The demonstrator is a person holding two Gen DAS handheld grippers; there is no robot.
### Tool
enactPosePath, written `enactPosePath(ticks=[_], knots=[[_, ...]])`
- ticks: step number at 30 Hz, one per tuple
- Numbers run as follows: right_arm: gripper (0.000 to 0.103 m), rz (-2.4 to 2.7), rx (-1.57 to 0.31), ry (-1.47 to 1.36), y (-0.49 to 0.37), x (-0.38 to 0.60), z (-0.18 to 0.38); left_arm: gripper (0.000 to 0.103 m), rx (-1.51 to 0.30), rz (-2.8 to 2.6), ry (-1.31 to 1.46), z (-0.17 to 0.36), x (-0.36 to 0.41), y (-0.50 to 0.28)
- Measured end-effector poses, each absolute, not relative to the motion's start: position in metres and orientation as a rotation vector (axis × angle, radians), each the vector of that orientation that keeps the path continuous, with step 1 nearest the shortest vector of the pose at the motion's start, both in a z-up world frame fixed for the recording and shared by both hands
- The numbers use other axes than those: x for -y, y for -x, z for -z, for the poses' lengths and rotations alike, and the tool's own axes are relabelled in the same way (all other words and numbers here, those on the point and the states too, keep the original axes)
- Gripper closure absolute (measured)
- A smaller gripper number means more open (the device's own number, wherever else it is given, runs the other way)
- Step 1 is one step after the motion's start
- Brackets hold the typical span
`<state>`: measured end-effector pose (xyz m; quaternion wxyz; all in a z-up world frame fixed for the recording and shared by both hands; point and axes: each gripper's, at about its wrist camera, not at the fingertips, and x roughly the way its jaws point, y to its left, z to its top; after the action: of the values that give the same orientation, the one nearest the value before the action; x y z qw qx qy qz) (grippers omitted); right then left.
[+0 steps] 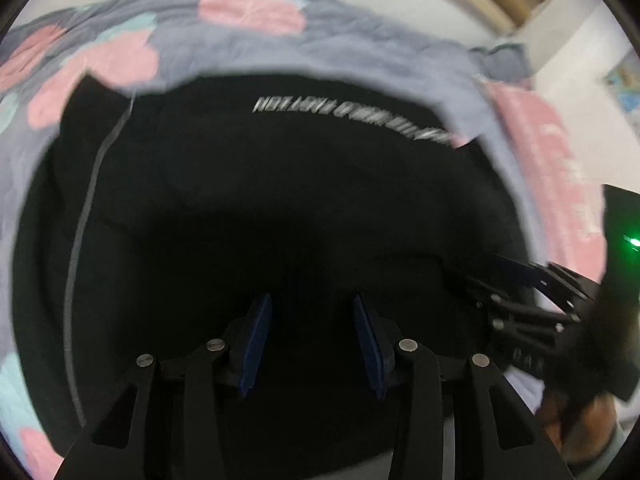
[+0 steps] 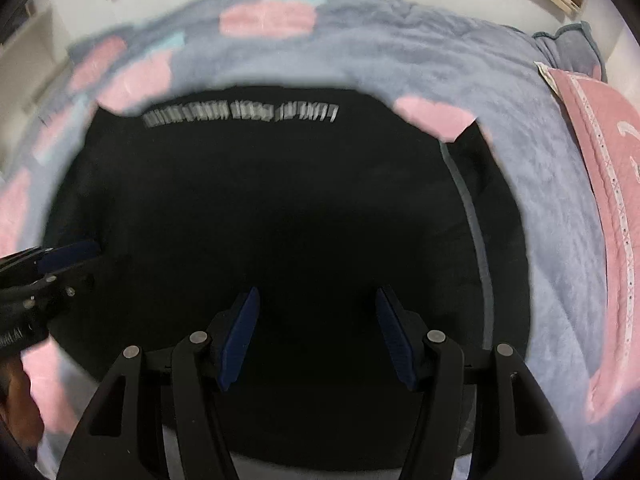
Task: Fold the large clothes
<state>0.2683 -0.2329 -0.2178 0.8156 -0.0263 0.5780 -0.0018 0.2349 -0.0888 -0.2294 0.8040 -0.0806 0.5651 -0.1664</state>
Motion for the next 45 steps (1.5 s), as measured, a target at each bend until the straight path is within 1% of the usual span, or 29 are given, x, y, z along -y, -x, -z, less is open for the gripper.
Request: enactPosePath(ticks=[3,7,10,14,16,19,22,25,29,33,36,38,40,42,45], knots=[[0.038,0.016,-1.232,0.022,-0.268,0.238,0.24,0.06,-1.229,0.335,0.19,0.244,0.089,-0.243],[0.038,0.018,-1.241,0.01,-0.269,0.24,0.241,0.059,-1.226,0.345,0.18,0.241,0.089,-0.244],[0.037,0.0,-1.252,-0.032,-0.272,0.245,0.225,0.059,-1.212,0.373,0.216,0.224,0.083,-0.242],[0.037,-0.032,-1.137,-0.087,-0.285,0.25,0.186,0.059,-1.134,0.395,0.258,0.188,0.073,-0.253],[0.037,-0.031,-1.119,-0.085,-0.305,0.247,0.179,0.059,-1.126,0.395,0.284,0.184,0.072,-0.267],[0.038,-0.029,-1.18,-0.082,-0.338,0.244,0.201,0.059,-1.203,0.315,0.252,0.209,0.072,-0.294],[0.036,-0.015,-1.268,-0.086,-0.354,0.246,0.244,0.059,-1.275,0.292,0.306,0.241,0.069,-0.309],[0.035,-0.016,-1.26,-0.096,-0.352,0.249,0.254,0.059,-1.278,0.288,0.289,0.242,0.069,-0.312],[0.036,-0.045,-1.219,-0.128,-0.334,0.257,0.231,0.059,-1.234,0.352,0.288,0.217,0.063,-0.288],[0.036,-0.112,-1.155,-0.135,-0.289,0.262,0.192,0.059,-1.193,0.454,0.289,0.186,0.042,-0.245],[0.036,-0.135,-1.147,-0.101,-0.248,0.256,0.18,0.059,-1.187,0.528,0.267,0.175,0.035,-0.21],[0.036,-0.137,-1.168,-0.075,-0.236,0.25,0.185,0.057,-1.207,0.572,0.255,0.181,0.038,-0.19],[0.036,-0.122,-1.228,-0.045,-0.223,0.243,0.208,0.053,-1.262,0.556,0.272,0.198,0.045,-0.185],[0.035,-0.094,-1.261,-0.043,-0.219,0.243,0.234,0.053,-1.289,0.519,0.28,0.221,0.049,-0.184],[0.035,-0.086,-1.279,-0.036,-0.22,0.242,0.25,0.053,-1.289,0.482,0.339,0.248,0.047,-0.186]])
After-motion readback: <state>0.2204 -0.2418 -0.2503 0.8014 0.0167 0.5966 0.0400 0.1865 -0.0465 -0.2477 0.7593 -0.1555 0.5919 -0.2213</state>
